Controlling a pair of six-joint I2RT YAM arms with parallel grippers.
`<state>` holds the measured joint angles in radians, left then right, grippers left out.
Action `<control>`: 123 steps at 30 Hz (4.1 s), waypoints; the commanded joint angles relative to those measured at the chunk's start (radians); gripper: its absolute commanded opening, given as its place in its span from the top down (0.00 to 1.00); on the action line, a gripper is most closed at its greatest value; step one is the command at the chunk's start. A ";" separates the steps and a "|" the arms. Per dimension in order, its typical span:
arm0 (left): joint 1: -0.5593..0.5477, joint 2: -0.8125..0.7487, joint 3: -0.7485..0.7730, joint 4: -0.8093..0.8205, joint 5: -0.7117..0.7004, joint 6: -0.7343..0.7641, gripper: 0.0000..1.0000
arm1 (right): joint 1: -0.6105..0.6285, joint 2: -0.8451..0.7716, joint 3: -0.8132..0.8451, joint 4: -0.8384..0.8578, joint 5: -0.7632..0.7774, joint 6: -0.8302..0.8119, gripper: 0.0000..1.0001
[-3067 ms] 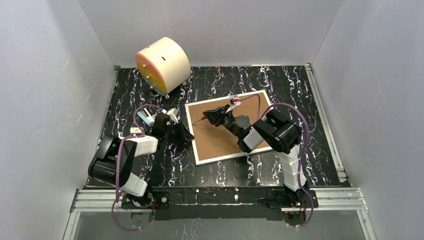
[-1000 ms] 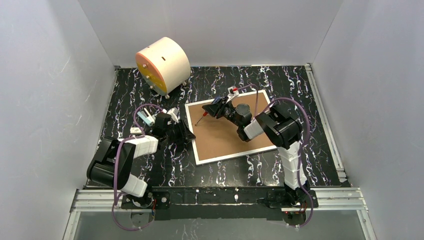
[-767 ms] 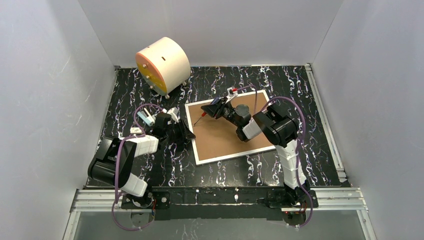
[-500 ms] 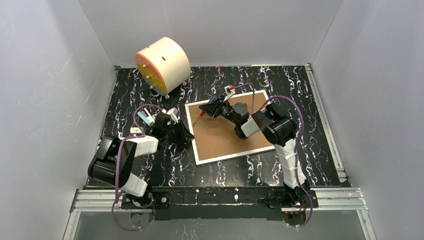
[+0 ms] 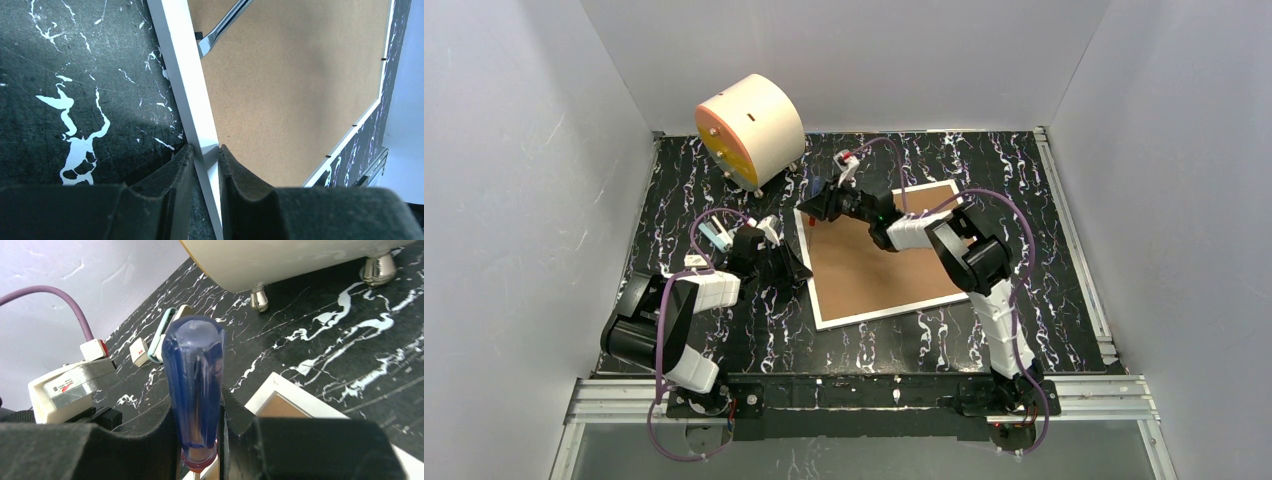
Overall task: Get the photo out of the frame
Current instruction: Release the photo frame item from the photo frame.
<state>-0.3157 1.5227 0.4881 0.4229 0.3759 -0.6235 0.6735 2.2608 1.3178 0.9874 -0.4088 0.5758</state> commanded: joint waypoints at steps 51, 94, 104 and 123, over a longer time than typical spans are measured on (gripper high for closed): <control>-0.013 -0.016 0.164 -0.382 -0.134 0.135 0.47 | -0.661 -0.874 -0.235 -1.370 0.234 -0.289 0.99; -0.468 -0.089 0.331 0.062 0.258 0.113 0.25 | -0.279 -1.013 -0.395 -0.909 -0.267 0.118 0.99; -0.470 -0.074 0.323 -0.045 0.149 0.183 0.84 | -0.276 -1.037 -0.427 -0.871 -0.355 0.155 0.99; -0.472 -0.282 0.438 -0.673 0.055 0.821 1.00 | -0.289 -0.986 -0.289 -1.179 -0.641 -0.078 0.38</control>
<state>-0.7921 1.2945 0.8883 -0.1265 0.4442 0.0486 0.3870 1.2430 0.9688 -0.1551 -0.9188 0.5446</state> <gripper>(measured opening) 0.055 0.648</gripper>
